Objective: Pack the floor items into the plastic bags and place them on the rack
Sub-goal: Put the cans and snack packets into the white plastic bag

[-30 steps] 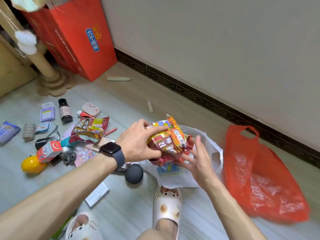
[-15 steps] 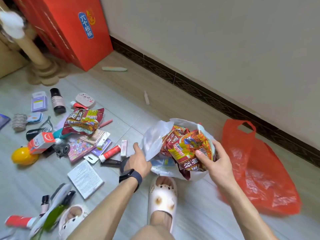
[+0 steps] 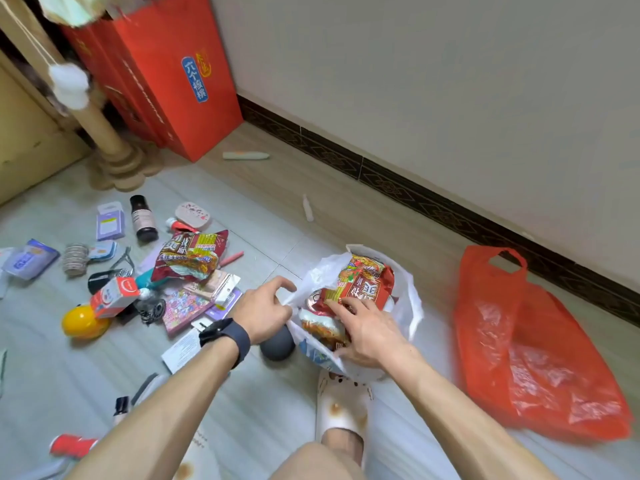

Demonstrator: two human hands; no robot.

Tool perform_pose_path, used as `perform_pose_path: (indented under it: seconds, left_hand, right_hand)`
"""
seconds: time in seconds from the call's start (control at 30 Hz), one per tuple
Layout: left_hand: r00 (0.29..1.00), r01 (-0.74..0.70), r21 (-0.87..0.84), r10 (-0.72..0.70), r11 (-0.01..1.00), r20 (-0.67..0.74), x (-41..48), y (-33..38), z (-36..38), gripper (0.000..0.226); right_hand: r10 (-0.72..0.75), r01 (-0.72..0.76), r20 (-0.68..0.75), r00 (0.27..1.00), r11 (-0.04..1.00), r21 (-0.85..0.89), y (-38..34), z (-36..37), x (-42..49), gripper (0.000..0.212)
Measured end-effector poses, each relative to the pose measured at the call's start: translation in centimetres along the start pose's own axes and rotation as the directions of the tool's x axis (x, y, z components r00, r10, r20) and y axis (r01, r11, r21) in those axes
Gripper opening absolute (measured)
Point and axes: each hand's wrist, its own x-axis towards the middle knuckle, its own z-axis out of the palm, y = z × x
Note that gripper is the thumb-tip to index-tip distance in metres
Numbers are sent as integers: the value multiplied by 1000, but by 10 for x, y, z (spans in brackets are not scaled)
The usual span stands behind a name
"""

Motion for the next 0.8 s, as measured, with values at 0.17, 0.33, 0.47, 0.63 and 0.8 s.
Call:
perform_pose_path:
  seconds: [0.17, 0.33, 0.47, 0.63, 0.8]
  left_hand:
    - [982, -109, 552, 176, 826, -69, 5, 7, 14, 68]
    - [894, -353, 820, 420, 451, 154, 27, 31, 33, 69]
    - [929, -221, 760, 370, 611, -27, 40, 49, 29, 27]
    - [955, -103, -182, 46, 978, -292, 53, 78, -6, 27]
    - [957, -47, -891, -234, 452, -169, 49, 104, -41, 32]
  right_hand:
    - [79, -135, -413, 907, 985, -106, 37, -10, -29, 63]
    - [649, -613, -121, 751, 754, 236, 84, -8, -46, 102]
    - [603, -517, 214, 769, 389, 762, 97, -4, -45, 64]
    - [779, 255, -5, 627, -200, 946, 110, -62, -48, 24]
    - [698, 439, -237, 676, -123, 890, 107, -125, -63, 24]
